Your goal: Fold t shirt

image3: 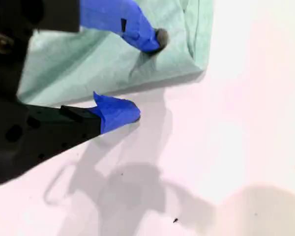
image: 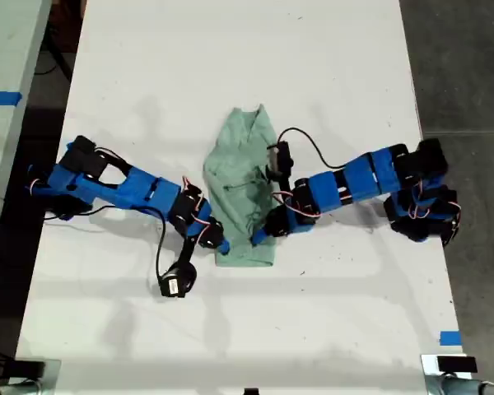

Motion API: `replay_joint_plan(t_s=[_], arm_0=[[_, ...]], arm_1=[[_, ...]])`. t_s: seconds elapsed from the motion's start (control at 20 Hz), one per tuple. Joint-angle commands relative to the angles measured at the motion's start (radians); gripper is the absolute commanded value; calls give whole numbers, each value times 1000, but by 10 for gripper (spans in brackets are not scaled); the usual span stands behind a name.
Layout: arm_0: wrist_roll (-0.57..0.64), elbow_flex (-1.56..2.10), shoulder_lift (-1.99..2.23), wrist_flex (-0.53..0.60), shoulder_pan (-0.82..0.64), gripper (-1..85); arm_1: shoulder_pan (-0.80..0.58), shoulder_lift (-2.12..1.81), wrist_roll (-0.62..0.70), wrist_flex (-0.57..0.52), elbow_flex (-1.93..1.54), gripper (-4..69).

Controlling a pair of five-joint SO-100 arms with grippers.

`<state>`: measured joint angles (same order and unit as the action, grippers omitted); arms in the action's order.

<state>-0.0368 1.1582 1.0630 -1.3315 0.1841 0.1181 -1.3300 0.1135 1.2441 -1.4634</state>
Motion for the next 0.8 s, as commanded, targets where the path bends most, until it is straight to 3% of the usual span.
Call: replay_joint_plan(t_s=[0.0,0.15,0.2,0.25,0.35,0.5,0.65,0.75], arm_0=[[-14,-138,-69,5,-8,39],[-8,-150,-74,18,-12,-2],[-8,-150,-66,20,-12,-2],[-8,-150,-61,20,-9,-2],[-8,-150,-54,15,-8,-3],[-6,-150,-8,8,-17,-3],[32,-150,160,-3,-60,-3],[78,-149,285,-46,-129,-3]], arm_1=[[37,35,-20,-55,92,332],[69,132,-32,-60,161,302],[80,153,-41,-57,181,187],[87,160,-72,-52,187,3],[94,161,-77,-48,206,4],[89,155,-55,55,322,4],[58,117,26,178,508,4],[-17,12,92,179,488,4]])
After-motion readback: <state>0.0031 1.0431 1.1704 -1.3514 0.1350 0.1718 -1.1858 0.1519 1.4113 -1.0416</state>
